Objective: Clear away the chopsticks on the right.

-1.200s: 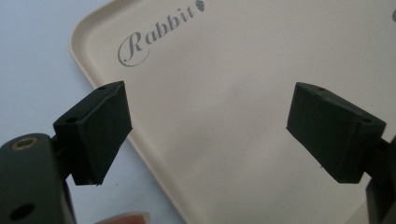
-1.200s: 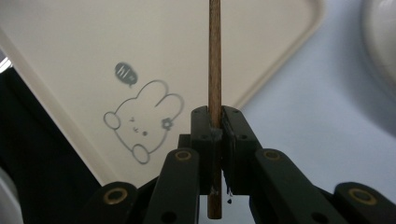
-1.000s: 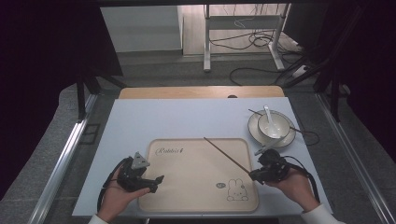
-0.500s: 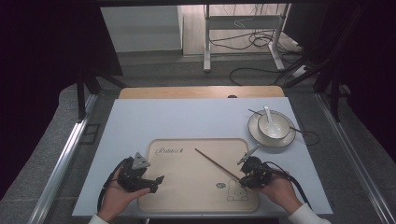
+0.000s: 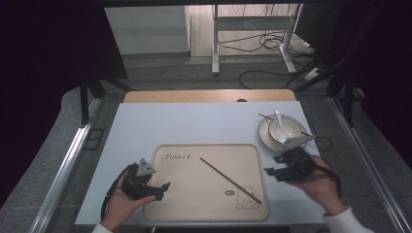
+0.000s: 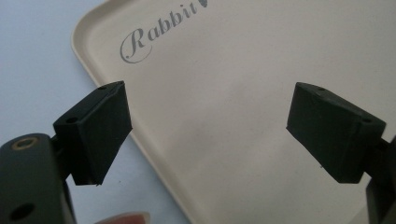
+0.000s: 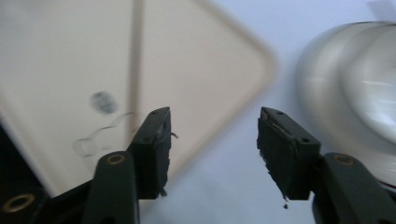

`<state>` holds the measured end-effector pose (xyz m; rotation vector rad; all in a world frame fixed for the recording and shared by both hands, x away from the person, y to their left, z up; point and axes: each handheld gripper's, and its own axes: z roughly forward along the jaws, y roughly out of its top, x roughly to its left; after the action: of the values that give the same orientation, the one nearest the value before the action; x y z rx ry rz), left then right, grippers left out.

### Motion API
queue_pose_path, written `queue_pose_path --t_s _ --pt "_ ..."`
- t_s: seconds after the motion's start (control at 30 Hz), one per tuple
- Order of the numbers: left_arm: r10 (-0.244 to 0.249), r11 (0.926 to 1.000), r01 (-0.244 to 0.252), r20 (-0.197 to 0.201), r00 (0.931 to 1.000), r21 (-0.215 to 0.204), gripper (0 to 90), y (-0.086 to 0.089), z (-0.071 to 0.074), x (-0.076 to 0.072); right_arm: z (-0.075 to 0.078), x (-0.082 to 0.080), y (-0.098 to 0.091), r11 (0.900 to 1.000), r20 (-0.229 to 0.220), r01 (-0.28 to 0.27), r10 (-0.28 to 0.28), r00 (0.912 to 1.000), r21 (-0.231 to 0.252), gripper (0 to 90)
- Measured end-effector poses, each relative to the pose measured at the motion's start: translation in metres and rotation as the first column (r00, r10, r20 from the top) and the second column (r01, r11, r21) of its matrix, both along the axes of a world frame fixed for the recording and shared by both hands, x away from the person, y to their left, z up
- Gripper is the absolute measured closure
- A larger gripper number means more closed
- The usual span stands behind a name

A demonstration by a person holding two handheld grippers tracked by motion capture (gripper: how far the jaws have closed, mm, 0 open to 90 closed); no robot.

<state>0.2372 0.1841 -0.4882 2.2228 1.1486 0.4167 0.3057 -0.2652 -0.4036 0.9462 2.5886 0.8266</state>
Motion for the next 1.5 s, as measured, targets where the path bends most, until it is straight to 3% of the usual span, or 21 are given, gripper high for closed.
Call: queue_pose_path --t_s 0.07,0.17,0.33,0.47,0.6,0.7,0.8,0.93,1.17,1.37,1.5 --pt "-0.002 1.0 0.002 0.003 1.0 0.002 13.7 0.0 0.0 0.0 0.011 0.012 -0.026 0.9987 0.026 0.048 -0.049 0.9985 0.019 43.6" --pt "-0.004 1.0 0.004 0.002 1.0 0.004 13.7 0.0 0.0 0.001 0.016 0.037 -0.061 0.9925 0.062 0.119 -0.118 0.9911 -0.025 42.4" --pt "-0.003 1.0 0.003 -0.001 1.0 0.005 13.7 0.0 -0.001 0.002 0.012 0.08 -0.107 0.9782 0.049 0.196 -0.192 0.9801 -0.07 42.7" --pt "-0.004 1.0 0.004 -0.006 1.0 0.008 13.7 0.0 -0.002 0.003 0.002 0.111 -0.127 0.9737 -0.015 0.203 -0.205 0.9786 -0.104 45.2" --pt "0.0 1.0 0.0 -0.008 1.0 0.01 13.7 0.0 -0.002 0.003 -0.014 0.135 -0.135 0.964 -0.056 0.191 -0.204 0.9773 -0.185 48.7" --pt "0.006 0.9999 -0.006 -0.011 0.9999 0.009 13.7 0.001 -0.003 0.003 -0.026 0.148 -0.14 0.9576 -0.089 0.192 -0.215 0.9725 -0.215 52.1" --pt "0.01 0.9999 -0.01 -0.012 0.9999 0.01 13.8 0.003 -0.004 0.003 -0.035 0.158 -0.145 0.9515 -0.098 0.201 -0.228 0.9686 -0.233 54.8" --pt "0.013 0.9999 -0.013 -0.013 0.9998 0.011 13.7 0.004 -0.004 0.003 -0.044 0.168 -0.15 0.9503 -0.119 0.194 -0.228 0.9664 -0.244 58.2" --pt "0.015 0.9998 -0.014 -0.016 0.9998 0.015 13.8 0.005 -0.005 0.004 -0.056 0.174 -0.152 0.9585 -0.171 0.153 -0.197 0.9652 -0.24 69.2" --pt "0.013 0.9998 -0.013 -0.018 0.9998 0.018 13.8 0.004 -0.005 0.005 -0.056 0.171 -0.149 0.9651 -0.195 0.11 -0.159 0.9679 -0.237 78.8" --pt "0.013 0.9998 -0.012 -0.014 0.9998 0.014 13.7 0.004 -0.004 0.004 -0.053 0.166 -0.146 0.968 -0.195 0.111 -0.157 0.9683 -0.225 83.2"
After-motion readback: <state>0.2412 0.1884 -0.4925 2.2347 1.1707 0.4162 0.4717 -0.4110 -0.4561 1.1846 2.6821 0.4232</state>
